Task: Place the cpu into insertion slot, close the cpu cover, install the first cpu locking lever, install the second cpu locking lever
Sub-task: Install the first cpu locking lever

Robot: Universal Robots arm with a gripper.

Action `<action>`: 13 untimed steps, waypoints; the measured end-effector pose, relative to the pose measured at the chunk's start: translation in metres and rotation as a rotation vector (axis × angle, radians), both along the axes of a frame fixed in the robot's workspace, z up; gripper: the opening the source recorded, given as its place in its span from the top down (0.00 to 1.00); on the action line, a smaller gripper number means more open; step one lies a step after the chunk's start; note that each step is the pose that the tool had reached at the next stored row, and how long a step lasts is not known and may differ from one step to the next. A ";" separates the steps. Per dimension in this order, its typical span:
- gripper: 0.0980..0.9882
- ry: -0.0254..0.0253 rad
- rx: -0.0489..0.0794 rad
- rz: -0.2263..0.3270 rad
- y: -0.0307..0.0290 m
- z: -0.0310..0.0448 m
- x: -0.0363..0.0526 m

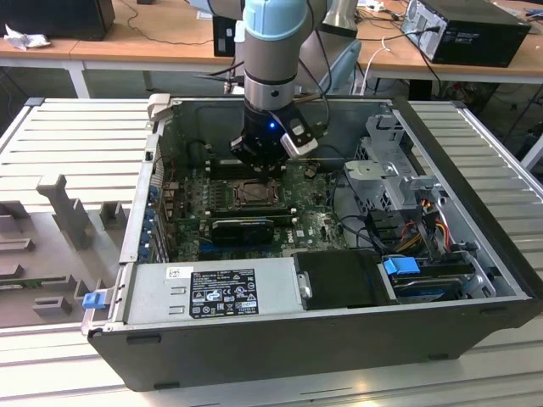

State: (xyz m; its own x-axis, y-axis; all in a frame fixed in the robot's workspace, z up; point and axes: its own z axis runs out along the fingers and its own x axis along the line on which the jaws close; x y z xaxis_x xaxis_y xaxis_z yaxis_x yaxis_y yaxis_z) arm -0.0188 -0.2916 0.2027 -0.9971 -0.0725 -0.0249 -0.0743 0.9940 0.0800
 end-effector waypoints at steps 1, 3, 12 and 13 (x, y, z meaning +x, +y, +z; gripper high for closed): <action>0.99 0.0001 -0.004 0.000 0.0000 -0.0003 0.0000; 0.99 0.0002 -0.010 0.000 -0.0002 -0.0003 0.0000; 0.99 0.0004 -0.013 0.000 0.0000 0.0046 0.0002; 0.99 0.0006 -0.019 0.000 0.0002 0.0046 0.0002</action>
State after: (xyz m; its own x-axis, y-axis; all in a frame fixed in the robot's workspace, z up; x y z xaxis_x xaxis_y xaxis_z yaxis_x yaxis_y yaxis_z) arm -0.0186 -0.2915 0.2073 -0.9971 -0.0731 -0.0230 -0.0744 0.9953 0.0612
